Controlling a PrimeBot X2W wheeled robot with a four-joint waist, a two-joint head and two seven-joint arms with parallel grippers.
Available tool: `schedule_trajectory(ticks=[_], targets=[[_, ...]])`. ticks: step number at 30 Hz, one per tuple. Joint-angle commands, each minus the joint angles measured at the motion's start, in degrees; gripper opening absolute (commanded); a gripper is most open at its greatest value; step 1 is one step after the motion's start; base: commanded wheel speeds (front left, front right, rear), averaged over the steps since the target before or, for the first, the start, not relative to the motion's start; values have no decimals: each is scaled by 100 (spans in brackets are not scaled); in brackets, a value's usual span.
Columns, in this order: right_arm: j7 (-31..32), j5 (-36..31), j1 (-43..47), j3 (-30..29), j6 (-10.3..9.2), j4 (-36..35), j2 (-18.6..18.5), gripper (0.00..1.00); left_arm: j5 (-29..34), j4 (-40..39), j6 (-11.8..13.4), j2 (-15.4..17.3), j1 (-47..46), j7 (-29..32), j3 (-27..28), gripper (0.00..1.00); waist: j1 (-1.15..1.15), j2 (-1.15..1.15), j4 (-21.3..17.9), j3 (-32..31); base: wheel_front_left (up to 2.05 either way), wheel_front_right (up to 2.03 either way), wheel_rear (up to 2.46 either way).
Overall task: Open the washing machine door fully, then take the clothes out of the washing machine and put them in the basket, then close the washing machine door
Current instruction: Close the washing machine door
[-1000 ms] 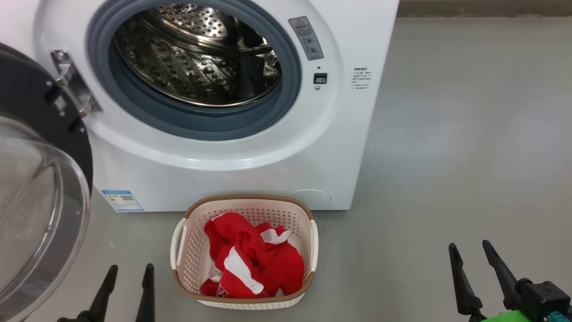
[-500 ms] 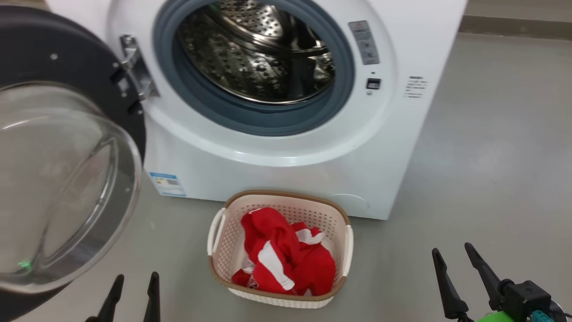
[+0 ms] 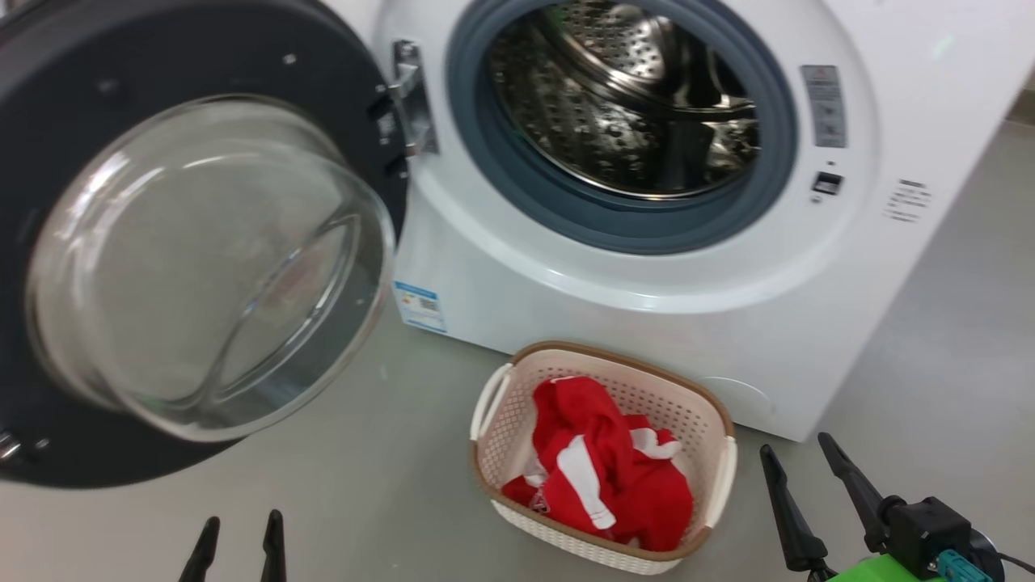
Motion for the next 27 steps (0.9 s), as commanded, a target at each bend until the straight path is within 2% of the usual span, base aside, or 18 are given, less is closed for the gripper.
schedule_trajectory(ticks=[1, 8, 19, 27], targets=[[-37, 15, -227, 163, 35, -113, -88, 100, -28, -95, 42, 19, -50, -70, 144, 100, 0, 0, 450, -40, 0, 0, 0], [-37, 19, -349, 321, 35, -70, -140, 100, -178, -115, 266, 18, -34, -70, 133, 100, 0, 0, 857, 28, 0, 0, 0], [-37, 117, -820, 750, 35, 193, -353, 100, -609, -497, 599, 17, 124, -70, 223, 100, 0, 0, 961, 199, 0, 0, 0], [-37, 155, -937, 845, 35, 264, -381, 100, -718, -651, 625, 17, 187, -70, 194, 100, 0, 0, 965, 227, 0, 0, 0]])
